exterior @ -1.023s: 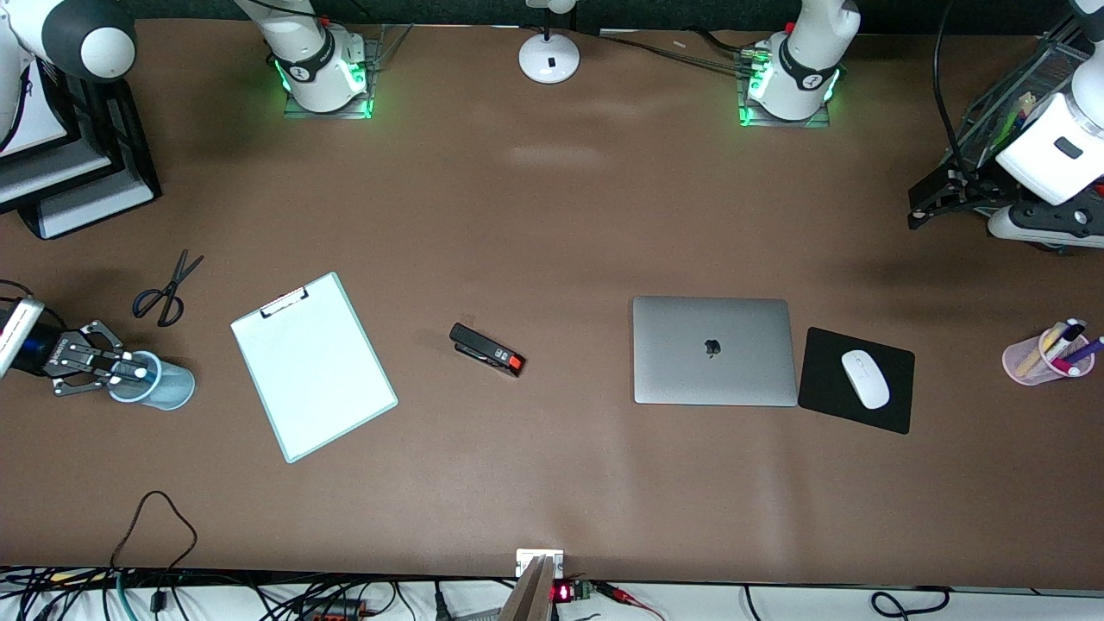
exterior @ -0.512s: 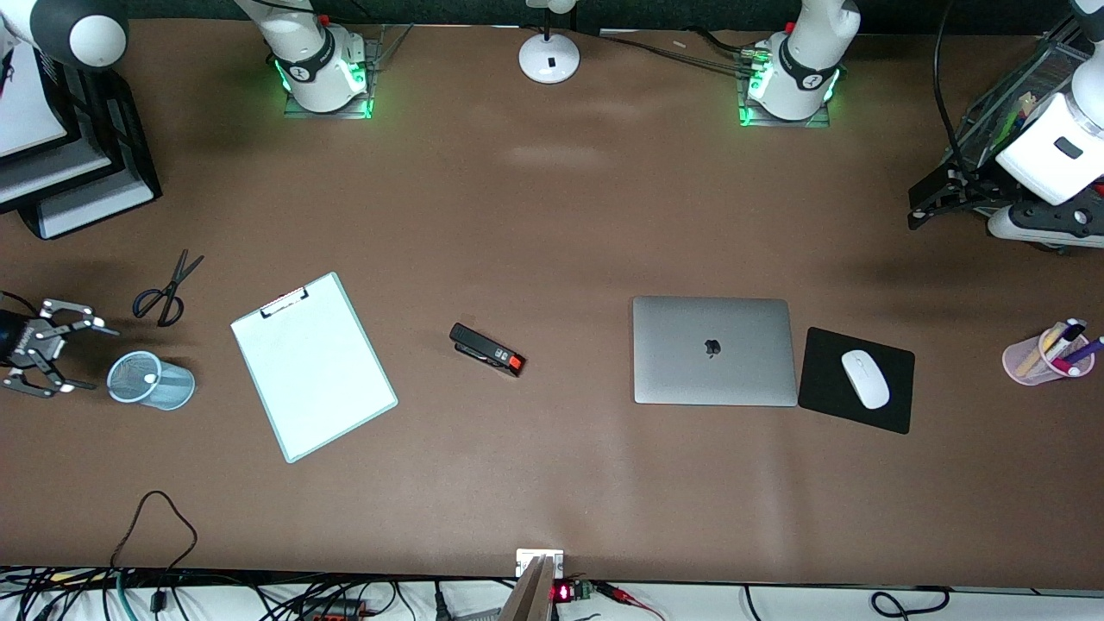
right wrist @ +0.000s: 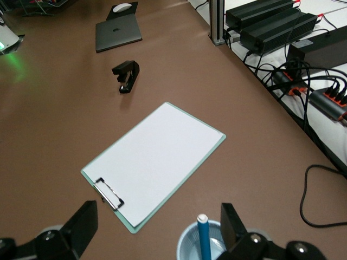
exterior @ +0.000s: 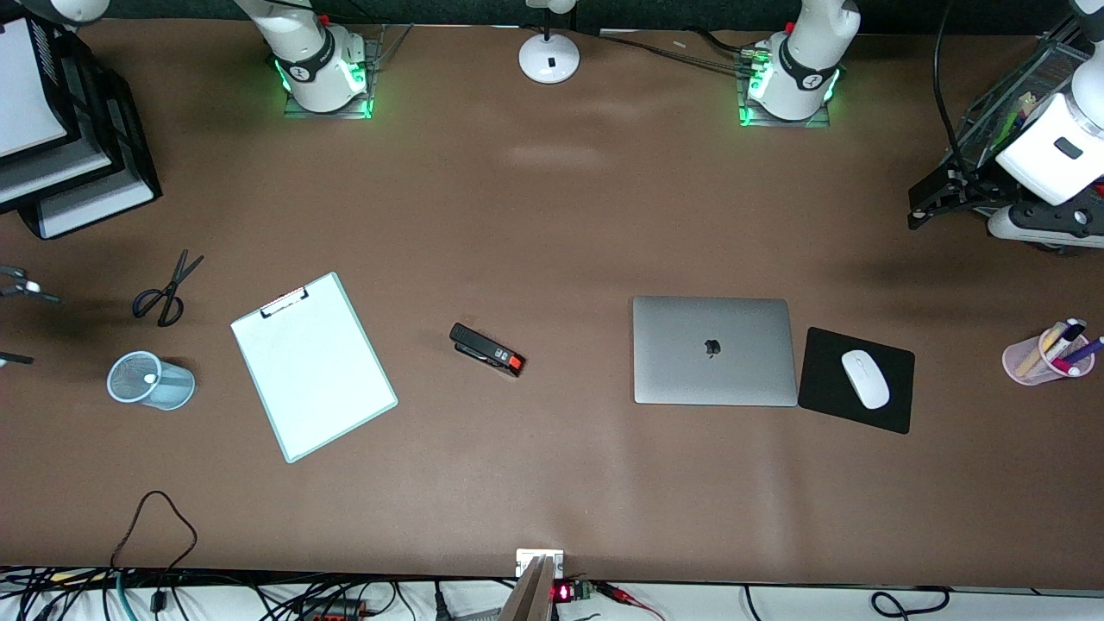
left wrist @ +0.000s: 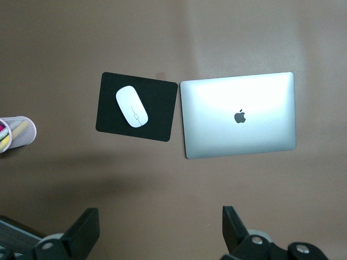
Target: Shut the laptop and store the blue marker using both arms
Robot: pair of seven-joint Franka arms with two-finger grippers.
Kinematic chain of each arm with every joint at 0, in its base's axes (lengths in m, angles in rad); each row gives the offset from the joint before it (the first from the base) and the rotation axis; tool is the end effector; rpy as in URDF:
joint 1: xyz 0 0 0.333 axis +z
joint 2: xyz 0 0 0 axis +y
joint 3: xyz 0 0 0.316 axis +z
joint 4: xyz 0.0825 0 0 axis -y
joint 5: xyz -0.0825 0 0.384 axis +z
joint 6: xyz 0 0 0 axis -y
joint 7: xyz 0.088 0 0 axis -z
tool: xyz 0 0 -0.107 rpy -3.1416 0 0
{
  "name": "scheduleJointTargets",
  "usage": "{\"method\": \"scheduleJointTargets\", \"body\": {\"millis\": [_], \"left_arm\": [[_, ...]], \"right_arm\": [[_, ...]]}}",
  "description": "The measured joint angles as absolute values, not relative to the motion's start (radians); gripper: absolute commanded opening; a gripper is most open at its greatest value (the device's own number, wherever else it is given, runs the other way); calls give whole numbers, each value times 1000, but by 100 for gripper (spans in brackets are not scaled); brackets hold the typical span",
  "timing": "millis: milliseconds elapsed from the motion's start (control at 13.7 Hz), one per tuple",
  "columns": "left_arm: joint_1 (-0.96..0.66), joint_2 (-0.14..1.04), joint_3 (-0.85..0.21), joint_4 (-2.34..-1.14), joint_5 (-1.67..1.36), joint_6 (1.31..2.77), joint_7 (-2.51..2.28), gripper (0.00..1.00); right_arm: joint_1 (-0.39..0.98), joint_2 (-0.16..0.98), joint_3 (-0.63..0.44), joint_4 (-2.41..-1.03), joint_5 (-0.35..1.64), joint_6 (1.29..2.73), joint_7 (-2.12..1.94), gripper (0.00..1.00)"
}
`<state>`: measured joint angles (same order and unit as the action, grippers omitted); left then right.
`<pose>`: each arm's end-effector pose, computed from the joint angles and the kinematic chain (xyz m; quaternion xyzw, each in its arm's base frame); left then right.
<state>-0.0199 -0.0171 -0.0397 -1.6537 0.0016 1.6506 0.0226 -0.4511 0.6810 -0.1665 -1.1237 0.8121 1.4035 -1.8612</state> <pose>0.5542 -0.0331 0.6017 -0.9991 0.0411 -0.0070 0.0010 0.6406 -0.3052 0.4166 -0.7507 -0.5327 -0.2648 0.2873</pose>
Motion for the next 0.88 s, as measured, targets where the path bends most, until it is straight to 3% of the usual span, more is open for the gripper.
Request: {"method": "scheduleJointTargets", "body": {"millis": [365, 877], "left_arm": [[-20, -17, -40, -1654, 2, 1651, 23, 100], [-20, -17, -39, -1654, 2, 1651, 23, 100]], "right_arm": [[-363, 640, -164, -1016, 751, 1315, -1642, 100], [-101, 582, -158, -991, 504, 1346, -1318, 100]]}}
